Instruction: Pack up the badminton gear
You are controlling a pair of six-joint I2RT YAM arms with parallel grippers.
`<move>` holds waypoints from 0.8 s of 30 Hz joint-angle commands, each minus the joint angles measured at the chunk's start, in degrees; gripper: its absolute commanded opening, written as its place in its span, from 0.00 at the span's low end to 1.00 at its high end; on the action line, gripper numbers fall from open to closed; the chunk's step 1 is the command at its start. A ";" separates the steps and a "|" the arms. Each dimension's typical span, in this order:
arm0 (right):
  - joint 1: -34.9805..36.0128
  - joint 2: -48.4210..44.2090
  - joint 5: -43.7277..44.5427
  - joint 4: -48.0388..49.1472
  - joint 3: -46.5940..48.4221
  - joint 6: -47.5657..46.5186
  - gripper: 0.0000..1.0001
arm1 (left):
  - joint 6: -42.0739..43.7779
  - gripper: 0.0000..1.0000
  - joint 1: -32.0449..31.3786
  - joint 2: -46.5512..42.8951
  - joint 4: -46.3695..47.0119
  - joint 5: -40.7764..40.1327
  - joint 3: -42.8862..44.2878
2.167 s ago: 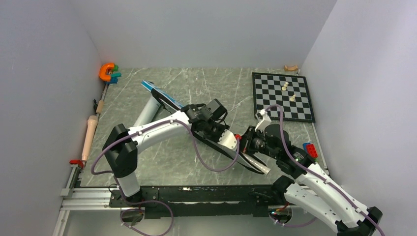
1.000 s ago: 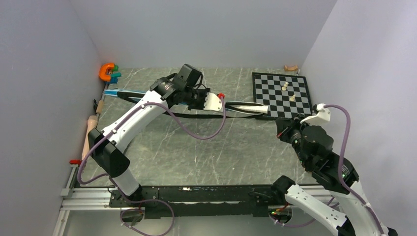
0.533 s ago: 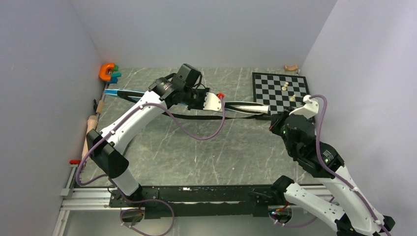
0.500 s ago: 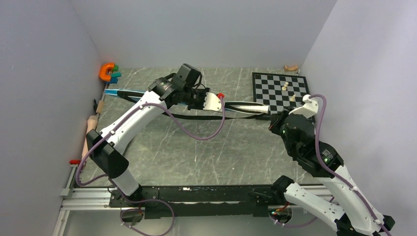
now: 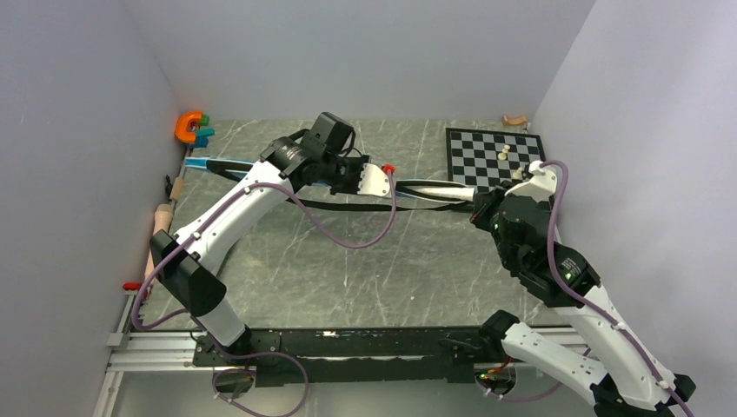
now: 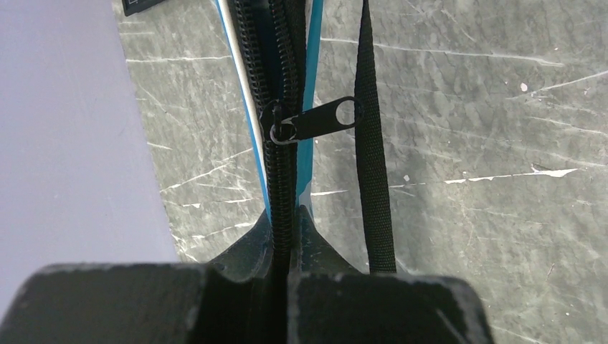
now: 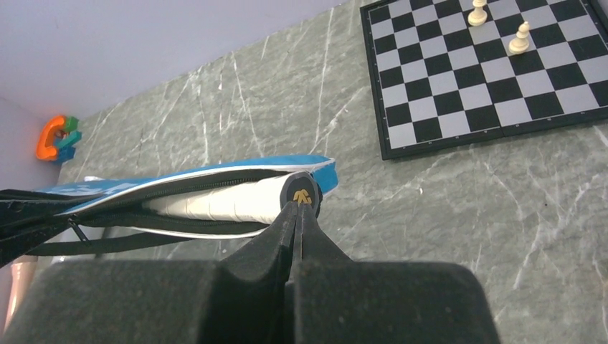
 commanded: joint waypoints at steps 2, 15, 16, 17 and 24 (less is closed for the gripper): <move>0.16 1.25 -5.16 5.71 -1.55 0.61 0.00 | 1.15 0.00 -0.18 -3.26 2.39 1.24 2.48; 0.11 4.69 -16.11 13.83 -7.28 6.47 0.00 | 0.98 0.00 -1.05 -2.54 2.82 1.02 3.57; 0.10 5.00 -16.52 14.20 -7.54 6.77 0.00 | 0.88 0.00 -1.28 -2.36 2.87 0.92 3.73; 0.15 5.21 -16.92 14.53 -7.86 6.92 0.00 | 0.94 0.00 -1.40 -2.23 2.81 0.93 3.97; 0.14 6.31 -11.60 6.39 -5.58 6.24 0.01 | 1.07 0.00 -1.67 -2.20 2.64 0.16 4.22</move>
